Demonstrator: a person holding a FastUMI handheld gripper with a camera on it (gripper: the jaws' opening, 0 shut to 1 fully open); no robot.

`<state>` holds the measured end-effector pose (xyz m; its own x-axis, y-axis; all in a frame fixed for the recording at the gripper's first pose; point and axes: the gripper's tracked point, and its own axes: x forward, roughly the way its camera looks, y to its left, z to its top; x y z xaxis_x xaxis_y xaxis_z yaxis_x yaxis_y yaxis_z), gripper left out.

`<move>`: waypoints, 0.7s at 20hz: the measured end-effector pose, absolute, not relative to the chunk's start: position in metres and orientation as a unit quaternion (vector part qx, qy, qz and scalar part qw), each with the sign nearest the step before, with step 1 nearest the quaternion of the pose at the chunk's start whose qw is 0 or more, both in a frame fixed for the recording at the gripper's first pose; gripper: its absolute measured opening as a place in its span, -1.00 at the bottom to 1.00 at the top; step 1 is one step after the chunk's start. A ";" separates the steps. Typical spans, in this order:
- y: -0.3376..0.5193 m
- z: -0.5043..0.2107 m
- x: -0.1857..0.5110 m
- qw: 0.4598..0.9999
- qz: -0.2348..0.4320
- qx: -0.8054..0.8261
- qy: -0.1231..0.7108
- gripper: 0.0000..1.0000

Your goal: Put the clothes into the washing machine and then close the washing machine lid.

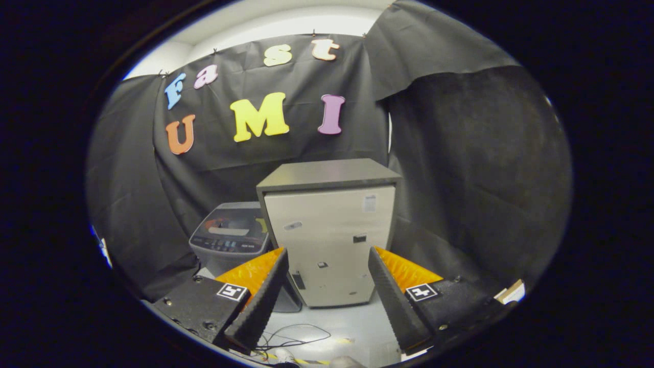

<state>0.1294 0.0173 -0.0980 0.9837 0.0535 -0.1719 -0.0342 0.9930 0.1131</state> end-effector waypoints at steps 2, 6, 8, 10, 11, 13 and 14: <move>0.000 -0.112 0.101 0.995 0.025 0.053 0.085 0.96; -0.029 -0.130 0.056 0.996 0.021 0.051 0.071 0.96; -0.039 -0.139 0.045 0.996 0.019 0.048 0.072 0.96; -0.050 -0.140 0.038 0.997 0.011 0.040 0.066 0.96; -0.054 -0.139 0.034 0.997 0.009 0.040 0.063 0.96; -0.059 -0.133 0.028 0.997 0.008 0.049 0.055 0.96; -0.060 -0.130 0.025 0.998 0.008 0.049 0.049 0.96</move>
